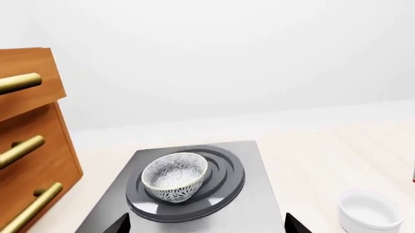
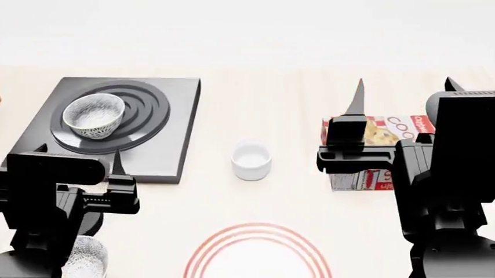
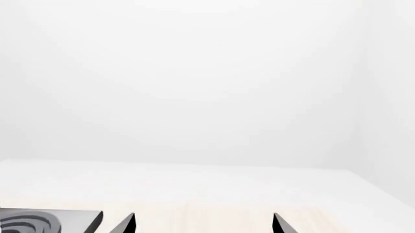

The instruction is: Pick the akita bowl on the stove and place it on the plate.

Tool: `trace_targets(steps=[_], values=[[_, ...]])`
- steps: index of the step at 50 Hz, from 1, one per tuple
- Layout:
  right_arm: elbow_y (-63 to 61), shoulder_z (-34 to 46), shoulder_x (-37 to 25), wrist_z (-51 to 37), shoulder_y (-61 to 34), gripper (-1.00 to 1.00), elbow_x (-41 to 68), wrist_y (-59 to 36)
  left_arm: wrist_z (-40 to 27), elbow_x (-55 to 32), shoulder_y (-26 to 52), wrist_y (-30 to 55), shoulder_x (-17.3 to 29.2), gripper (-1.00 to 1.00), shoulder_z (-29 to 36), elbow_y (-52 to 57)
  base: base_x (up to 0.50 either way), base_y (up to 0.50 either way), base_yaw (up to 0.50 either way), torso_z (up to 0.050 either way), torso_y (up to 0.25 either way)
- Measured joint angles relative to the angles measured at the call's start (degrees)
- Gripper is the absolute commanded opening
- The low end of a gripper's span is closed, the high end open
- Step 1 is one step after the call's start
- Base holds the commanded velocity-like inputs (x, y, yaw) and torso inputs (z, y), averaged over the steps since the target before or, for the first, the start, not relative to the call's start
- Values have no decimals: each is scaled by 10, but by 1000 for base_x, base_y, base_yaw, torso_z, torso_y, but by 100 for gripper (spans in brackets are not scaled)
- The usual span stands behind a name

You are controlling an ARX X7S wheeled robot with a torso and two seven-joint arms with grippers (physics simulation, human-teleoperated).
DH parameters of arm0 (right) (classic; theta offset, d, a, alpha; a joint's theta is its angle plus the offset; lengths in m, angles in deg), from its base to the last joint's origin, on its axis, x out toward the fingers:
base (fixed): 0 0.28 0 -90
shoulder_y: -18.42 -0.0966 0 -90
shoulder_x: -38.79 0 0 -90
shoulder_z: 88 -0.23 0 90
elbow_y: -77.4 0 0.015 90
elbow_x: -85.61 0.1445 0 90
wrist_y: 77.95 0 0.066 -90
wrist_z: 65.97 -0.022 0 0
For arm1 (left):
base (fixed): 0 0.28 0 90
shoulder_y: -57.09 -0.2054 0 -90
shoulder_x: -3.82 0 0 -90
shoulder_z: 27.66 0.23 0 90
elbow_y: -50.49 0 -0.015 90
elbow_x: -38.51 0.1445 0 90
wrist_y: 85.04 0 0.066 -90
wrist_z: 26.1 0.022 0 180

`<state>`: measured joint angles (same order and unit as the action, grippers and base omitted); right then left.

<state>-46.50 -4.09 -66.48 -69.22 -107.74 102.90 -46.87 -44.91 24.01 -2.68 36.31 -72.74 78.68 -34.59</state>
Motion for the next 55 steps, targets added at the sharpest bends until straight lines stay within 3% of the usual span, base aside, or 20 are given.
trace_targets(steps=[55], values=[[-2, 5, -8, -11, -1, 100, 14, -1, -10, -9, 6, 2, 11, 100, 11, 3, 216, 0, 0, 0, 0]])
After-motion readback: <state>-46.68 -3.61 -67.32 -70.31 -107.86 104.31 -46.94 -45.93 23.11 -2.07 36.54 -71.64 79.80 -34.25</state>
